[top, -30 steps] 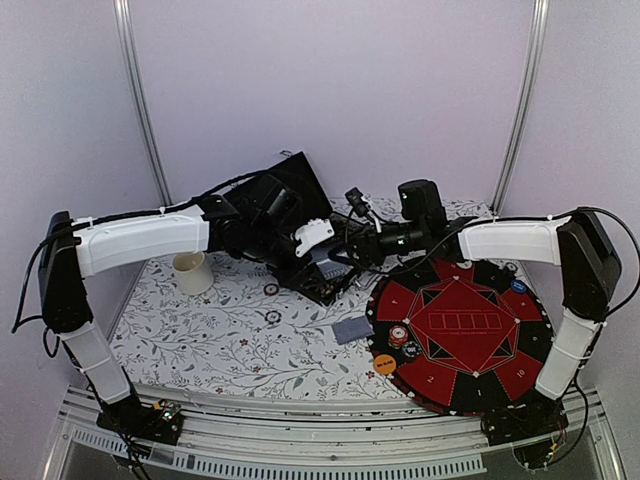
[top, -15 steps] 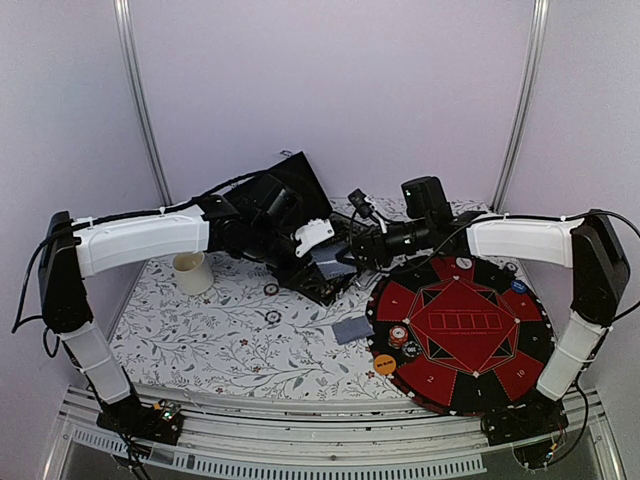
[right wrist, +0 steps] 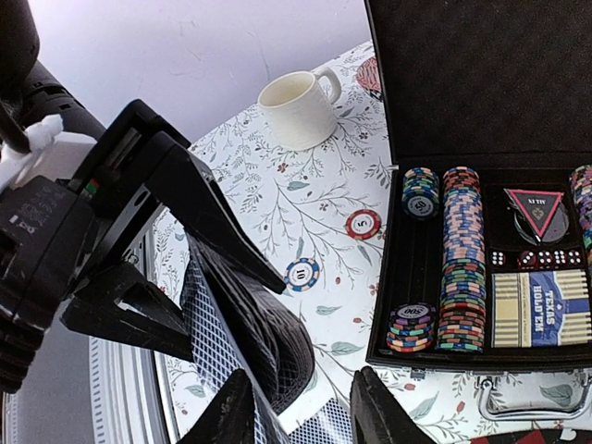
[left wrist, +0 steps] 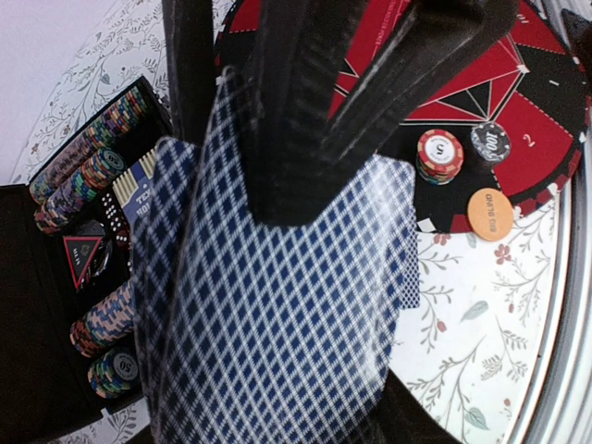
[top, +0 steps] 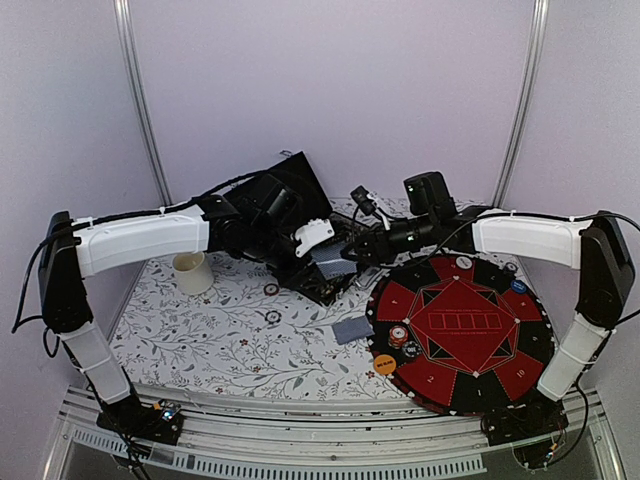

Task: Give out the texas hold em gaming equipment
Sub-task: Pick up the poker card from the face-down deck piles.

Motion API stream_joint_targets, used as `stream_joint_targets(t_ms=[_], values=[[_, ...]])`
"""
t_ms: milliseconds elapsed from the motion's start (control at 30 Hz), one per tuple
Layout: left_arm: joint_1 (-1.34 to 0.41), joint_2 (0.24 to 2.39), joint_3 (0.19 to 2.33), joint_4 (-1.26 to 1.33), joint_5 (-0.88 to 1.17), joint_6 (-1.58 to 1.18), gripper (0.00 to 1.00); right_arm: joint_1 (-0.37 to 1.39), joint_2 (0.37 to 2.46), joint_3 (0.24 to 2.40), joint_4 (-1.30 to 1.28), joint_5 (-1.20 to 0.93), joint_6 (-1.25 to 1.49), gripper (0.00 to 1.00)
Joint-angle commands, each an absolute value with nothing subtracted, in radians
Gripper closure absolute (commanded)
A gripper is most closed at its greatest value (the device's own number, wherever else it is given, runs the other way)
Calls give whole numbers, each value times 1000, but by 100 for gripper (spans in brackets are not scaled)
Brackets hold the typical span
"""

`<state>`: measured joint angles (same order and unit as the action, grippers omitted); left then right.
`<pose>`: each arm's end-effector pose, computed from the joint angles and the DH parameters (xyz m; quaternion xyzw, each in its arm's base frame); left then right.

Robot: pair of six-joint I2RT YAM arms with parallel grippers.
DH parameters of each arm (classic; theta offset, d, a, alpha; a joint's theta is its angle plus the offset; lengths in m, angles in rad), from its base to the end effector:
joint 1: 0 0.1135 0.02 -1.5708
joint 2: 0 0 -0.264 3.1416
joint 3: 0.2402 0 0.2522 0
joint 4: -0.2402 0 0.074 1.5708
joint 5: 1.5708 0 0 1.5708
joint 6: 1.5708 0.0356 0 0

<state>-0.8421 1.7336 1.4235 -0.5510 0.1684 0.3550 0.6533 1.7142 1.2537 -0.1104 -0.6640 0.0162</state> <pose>0.2522 -0.2915 0.2736 0.5506 0.7555 -0.1600 0.3170 0.2961 0.2543 0.2645 -0.4082 0.7390 0.4191 0.3341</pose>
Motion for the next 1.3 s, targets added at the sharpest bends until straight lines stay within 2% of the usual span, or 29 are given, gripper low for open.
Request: stream_joint_targets(t_ms=[0, 233, 467, 533, 933, 1267], values=[[-831, 1718, 1415, -527, 178, 364, 50, 645, 1669, 1278, -150, -641, -13, 62], [-831, 1718, 1414, -527, 180, 365, 49, 626, 1655, 1250, -143, -692, -6, 71], [-831, 1718, 1414, -528, 179, 367, 49, 626, 1655, 1255, -160, -705, -6, 93], [-831, 1719, 1414, -528, 178, 367, 50, 625, 1650, 1261, -180, -693, -6, 96], [-830, 1719, 1413, -528, 182, 368, 49, 614, 1553, 1275, -305, -664, -96, 98], [-830, 1718, 1414, -528, 183, 367, 49, 501, 1437, 1257, -379, -687, -117, 98]])
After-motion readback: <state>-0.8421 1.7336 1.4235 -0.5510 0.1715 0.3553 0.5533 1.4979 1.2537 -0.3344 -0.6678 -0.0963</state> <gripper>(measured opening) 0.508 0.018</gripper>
